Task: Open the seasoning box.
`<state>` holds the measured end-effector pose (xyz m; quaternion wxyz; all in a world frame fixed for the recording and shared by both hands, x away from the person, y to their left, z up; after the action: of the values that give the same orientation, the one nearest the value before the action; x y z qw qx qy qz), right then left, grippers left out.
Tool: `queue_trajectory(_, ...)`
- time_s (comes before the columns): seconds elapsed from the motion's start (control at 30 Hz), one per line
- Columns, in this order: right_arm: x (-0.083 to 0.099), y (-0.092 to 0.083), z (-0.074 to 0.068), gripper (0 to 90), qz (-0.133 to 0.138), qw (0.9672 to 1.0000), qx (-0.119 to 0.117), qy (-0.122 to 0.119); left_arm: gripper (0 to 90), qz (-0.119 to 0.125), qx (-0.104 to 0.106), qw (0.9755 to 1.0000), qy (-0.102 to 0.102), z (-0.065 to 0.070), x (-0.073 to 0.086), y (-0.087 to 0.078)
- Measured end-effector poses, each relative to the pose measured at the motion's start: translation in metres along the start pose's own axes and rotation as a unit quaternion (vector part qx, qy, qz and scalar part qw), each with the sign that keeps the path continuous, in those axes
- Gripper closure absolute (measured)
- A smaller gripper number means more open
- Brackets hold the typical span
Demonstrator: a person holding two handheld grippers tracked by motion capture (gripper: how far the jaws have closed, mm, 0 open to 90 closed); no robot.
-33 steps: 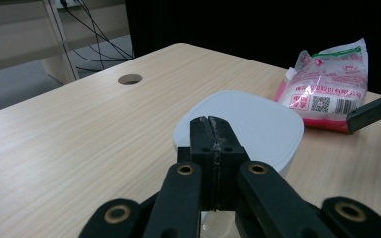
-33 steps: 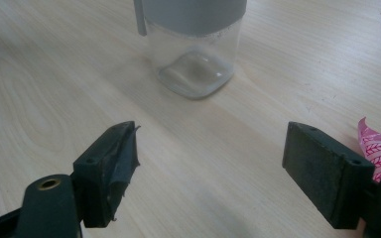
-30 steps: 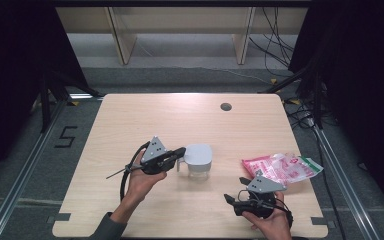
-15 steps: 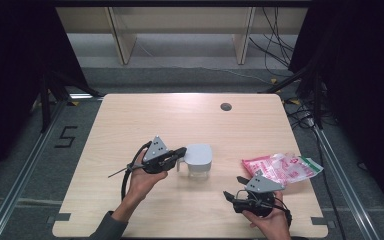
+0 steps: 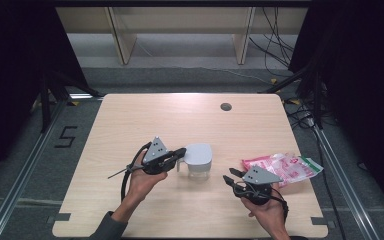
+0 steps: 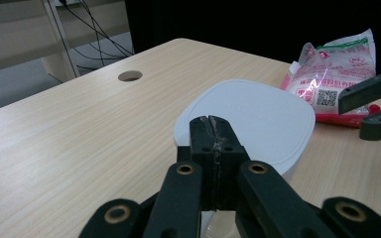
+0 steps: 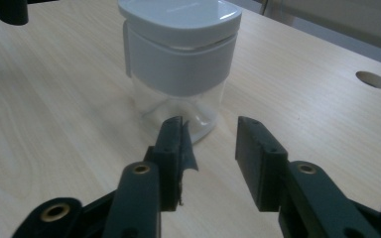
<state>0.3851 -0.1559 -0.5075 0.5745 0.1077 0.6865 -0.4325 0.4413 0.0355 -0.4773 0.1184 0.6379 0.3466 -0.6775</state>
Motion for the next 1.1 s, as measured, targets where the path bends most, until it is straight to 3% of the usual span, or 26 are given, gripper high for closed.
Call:
queue_trajectory(0.07, -0.003, 0.002, 0.001, 68.9, 0.007, 0.9999, 0.005, 0.006, 89.1, 0.001, -0.001, 1.0, 0.0, 0.0, 0.0, 0.0)
queue_trajectory(0.37, -0.02, 0.009, 0.002, 88.5, 0.027, 0.9994, -0.009, -0.022, 89.1, 0.002, -0.003, 1.0, 0.0, 0.0, 0.0, 0.0)
queue_trajectory(0.73, -0.028, 0.023, 0.002, 90.0, 0.014, 0.9996, -0.012, -0.022, 89.2, 0.006, -0.004, 1.0, 0.001, -0.002, 0.002, -0.001)
queue_trajectory(0.8, -0.032, 0.027, 0.003, 90.0, 0.022, 0.9994, -0.011, -0.024, 89.2, 0.003, -0.004, 1.0, 0.001, -0.003, 0.002, -0.001)
queue_trajectory(0.93, -0.034, 0.031, 0.001, 90.0, 0.015, 0.9996, -0.019, -0.013, 89.2, 0.005, -0.003, 1.0, -0.004, -0.002, 0.002, -0.001)
queue_trajectory(1.1, -0.039, 0.034, 0.002, 90.0, 0.02, 0.9993, -0.017, -0.024, 89.2, 0.007, 0.0, 1.0, -0.004, -0.002, 0.002, -0.001)
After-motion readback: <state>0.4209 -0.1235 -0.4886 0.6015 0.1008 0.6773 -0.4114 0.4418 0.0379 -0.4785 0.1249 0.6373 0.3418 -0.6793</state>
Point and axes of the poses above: each handheld gripper's, and its own axes: y roughly forward along the jaws, x roughly out of its underside, z roughly to its right, the point moved 9 cm from there along y, roughly forward along the jaws, and after that the axes turned 4 degrees about y, right-handed, at the moved point
